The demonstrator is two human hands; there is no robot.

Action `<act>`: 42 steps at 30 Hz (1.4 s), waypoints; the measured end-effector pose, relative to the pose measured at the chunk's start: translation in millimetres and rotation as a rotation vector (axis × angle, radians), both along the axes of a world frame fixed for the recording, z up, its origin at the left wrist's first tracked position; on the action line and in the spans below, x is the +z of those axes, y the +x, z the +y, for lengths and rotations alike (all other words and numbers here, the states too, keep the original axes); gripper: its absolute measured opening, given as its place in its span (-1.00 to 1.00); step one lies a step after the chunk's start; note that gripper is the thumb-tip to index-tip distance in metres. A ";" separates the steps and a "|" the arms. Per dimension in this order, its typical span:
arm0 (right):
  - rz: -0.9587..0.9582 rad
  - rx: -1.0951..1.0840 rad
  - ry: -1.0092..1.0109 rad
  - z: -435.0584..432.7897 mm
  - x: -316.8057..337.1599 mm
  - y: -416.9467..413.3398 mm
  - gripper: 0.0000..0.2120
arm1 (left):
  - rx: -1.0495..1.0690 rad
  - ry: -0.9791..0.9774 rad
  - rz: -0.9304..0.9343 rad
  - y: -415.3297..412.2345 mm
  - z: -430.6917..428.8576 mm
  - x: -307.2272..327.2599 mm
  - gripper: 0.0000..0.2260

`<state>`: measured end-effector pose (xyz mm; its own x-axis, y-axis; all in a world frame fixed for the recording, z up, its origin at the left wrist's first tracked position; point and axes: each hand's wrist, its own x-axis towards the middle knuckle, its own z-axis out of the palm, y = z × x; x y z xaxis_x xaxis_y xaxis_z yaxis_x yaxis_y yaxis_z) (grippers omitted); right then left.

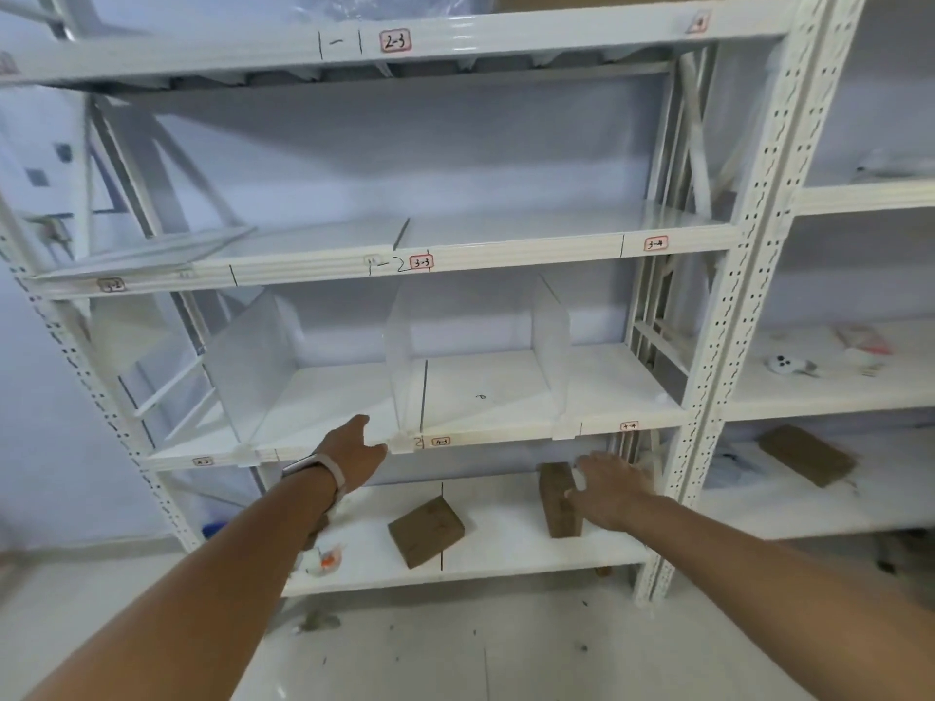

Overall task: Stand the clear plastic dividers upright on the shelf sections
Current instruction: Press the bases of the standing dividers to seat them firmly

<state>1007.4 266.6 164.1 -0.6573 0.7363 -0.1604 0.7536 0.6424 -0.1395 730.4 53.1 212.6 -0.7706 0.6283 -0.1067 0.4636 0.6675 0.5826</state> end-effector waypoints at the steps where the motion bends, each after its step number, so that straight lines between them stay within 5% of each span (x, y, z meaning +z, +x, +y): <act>1: 0.014 0.004 -0.002 -0.4 -1.7 5.7 -0.50 | 0.012 0.028 -0.022 5.9 3.8 -3.7 -0.44; 8: 0.104 -0.017 -0.087 21.5 -25.2 13.5 -0.54 | 0.022 0.094 -0.098 17.3 46.9 -36.4 -0.87; 17: 0.094 -0.118 -0.167 107.3 -56.2 -52.1 -0.89 | -0.041 0.138 -0.191 -40.7 146.9 -79.5 -0.88; 27: 0.099 -0.201 -0.251 186.2 -91.1 -136.0 -0.83 | -0.131 0.204 -0.390 -98.4 255.4 -113.9 -0.89; 42: 0.172 -0.393 -0.489 326.9 -164.1 -169.2 -0.80 | -0.258 0.073 -0.346 -74.3 435.0 -177.6 -0.84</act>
<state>838.2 593.4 0.0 -0.3995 0.7959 -0.4548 0.8606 0.1548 -0.4851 656.1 488.2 35.0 -0.5139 0.8113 -0.2789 0.3791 0.5064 0.7745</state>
